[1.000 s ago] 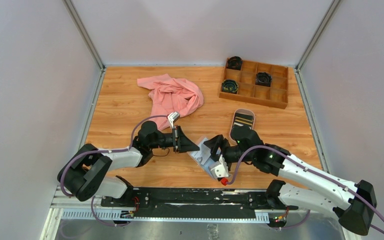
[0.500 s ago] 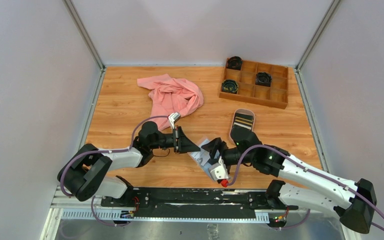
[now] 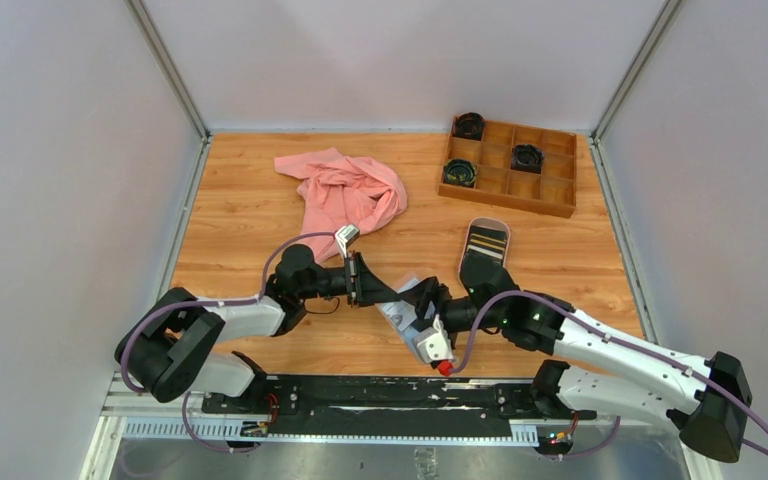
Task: Put the credit cards into the card holder
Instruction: Insert the credit card into the card holder, then place the card holder at the center of the board.
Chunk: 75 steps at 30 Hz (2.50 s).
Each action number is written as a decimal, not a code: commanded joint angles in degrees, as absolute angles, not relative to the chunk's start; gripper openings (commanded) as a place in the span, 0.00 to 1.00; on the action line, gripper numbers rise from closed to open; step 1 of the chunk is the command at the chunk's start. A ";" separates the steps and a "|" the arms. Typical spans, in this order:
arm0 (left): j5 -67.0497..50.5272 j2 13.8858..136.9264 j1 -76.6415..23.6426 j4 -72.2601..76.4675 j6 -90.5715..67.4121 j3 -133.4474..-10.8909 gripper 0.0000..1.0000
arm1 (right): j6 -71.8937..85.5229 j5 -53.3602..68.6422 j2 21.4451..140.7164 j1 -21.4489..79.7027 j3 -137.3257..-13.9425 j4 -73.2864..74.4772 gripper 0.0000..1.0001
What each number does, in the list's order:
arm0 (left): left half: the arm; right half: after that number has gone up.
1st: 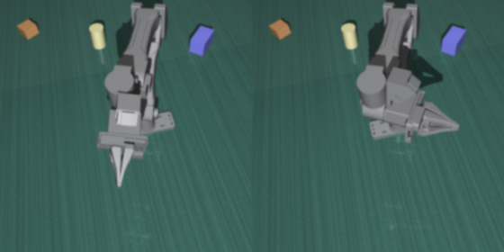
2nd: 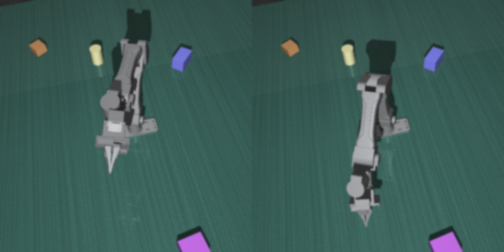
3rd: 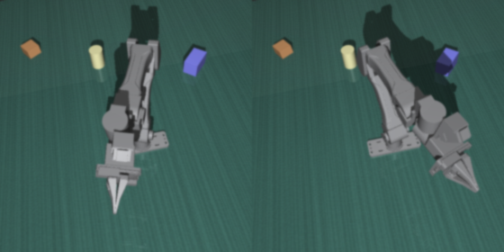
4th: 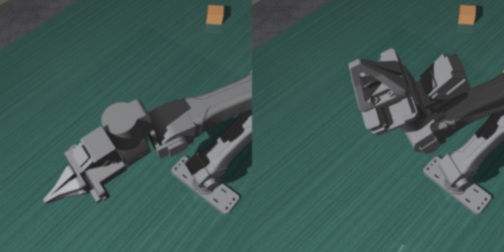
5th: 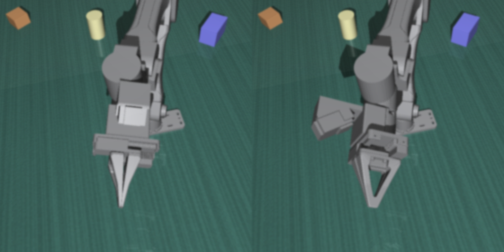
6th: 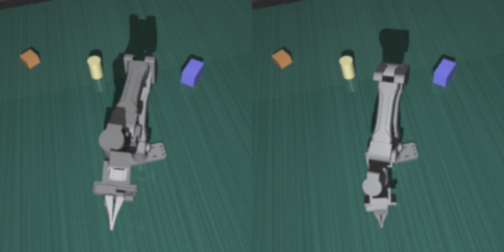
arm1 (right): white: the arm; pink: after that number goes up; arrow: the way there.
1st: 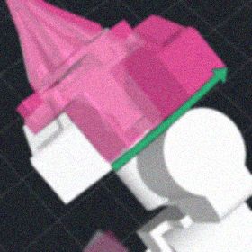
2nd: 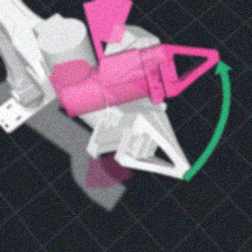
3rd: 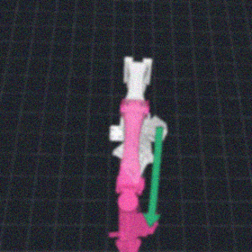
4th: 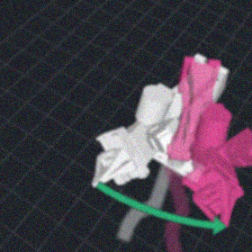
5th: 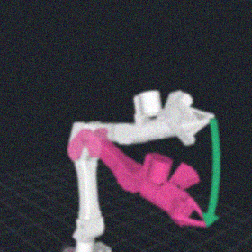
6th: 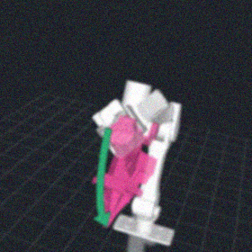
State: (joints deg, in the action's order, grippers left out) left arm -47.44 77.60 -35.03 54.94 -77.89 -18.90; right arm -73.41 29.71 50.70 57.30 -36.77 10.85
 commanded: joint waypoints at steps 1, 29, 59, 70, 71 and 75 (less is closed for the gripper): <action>-48.43 77.00 -35.86 57.83 -78.60 -17.96 0.04 | -72.00 26.69 51.01 58.18 -36.94 3.10 0.71; -42.93 74.46 -34.01 44.73 -64.77 -17.52 0.00 | -69.63 26.32 45.13 56.94 -46.91 28.07 0.83; 10.04 55.68 -48.41 -2.00 -35.36 -25.58 0.00 | -37.40 52.62 67.84 13.88 -65.23 52.63 0.82; 34.38 67.89 -62.84 -11.25 -31.59 -37.16 0.00 | -32.60 62.48 65.04 7.78 -54.86 42.19 0.83; 35.52 69.78 -63.60 -11.59 -31.03 -38.23 0.00 | -32.05 63.19 65.00 7.27 -53.90 40.79 0.83; 39.12 77.11 -66.71 -13.58 -27.66 -42.43 0.00 | -30.73 65.53 65.02 6.34 -51.02 36.90 0.83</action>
